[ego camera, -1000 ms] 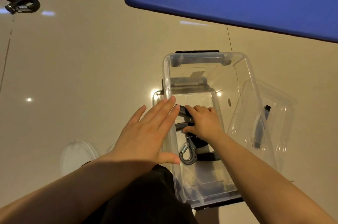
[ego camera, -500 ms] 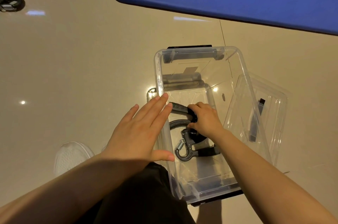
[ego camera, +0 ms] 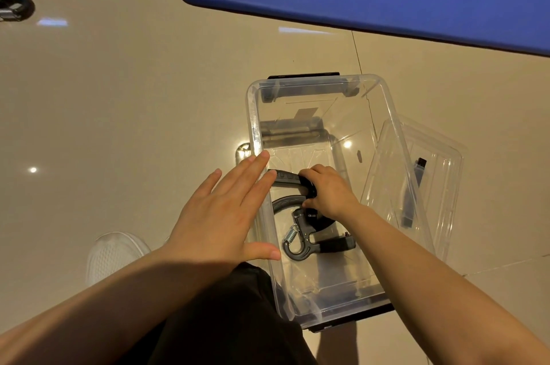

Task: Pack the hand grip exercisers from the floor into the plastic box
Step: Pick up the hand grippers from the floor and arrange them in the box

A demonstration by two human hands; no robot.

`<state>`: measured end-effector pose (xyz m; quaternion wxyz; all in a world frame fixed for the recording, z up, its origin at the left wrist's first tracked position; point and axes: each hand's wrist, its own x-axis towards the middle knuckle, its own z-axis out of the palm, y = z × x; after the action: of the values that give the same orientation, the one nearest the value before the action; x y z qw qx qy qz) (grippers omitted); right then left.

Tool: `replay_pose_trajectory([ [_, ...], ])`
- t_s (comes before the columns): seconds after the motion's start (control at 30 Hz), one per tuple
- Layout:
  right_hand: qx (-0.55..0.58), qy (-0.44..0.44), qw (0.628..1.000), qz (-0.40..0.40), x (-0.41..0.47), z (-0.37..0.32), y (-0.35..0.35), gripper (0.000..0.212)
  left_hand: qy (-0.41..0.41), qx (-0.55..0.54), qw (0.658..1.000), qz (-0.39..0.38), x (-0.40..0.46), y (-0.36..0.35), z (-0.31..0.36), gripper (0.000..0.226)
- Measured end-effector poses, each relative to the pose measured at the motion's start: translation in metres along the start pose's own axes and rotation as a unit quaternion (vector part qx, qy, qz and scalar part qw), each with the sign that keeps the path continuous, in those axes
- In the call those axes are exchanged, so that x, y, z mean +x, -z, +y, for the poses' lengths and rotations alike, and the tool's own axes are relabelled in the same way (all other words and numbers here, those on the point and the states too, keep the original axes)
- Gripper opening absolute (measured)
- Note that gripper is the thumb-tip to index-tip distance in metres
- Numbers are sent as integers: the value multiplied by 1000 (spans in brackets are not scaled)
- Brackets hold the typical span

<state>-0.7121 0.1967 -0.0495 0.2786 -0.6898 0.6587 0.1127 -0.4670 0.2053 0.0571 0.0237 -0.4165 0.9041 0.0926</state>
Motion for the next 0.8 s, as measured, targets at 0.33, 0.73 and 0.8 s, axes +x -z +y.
replay_pose_trajectory([
  [0.33, -83, 73, 993, -35, 9, 1, 14, 63, -6, 2, 1000, -1, 0, -2, -1, 100],
  [0.73, -113, 107, 987, -44, 6, 5, 15, 66, -7, 1, 1000, -4, 0, -1, -2, 100],
  [0.8, -131, 127, 982, -54, 10, 6, 21, 66, -7, 1, 1000, -5, 0, -2, -2, 100],
])
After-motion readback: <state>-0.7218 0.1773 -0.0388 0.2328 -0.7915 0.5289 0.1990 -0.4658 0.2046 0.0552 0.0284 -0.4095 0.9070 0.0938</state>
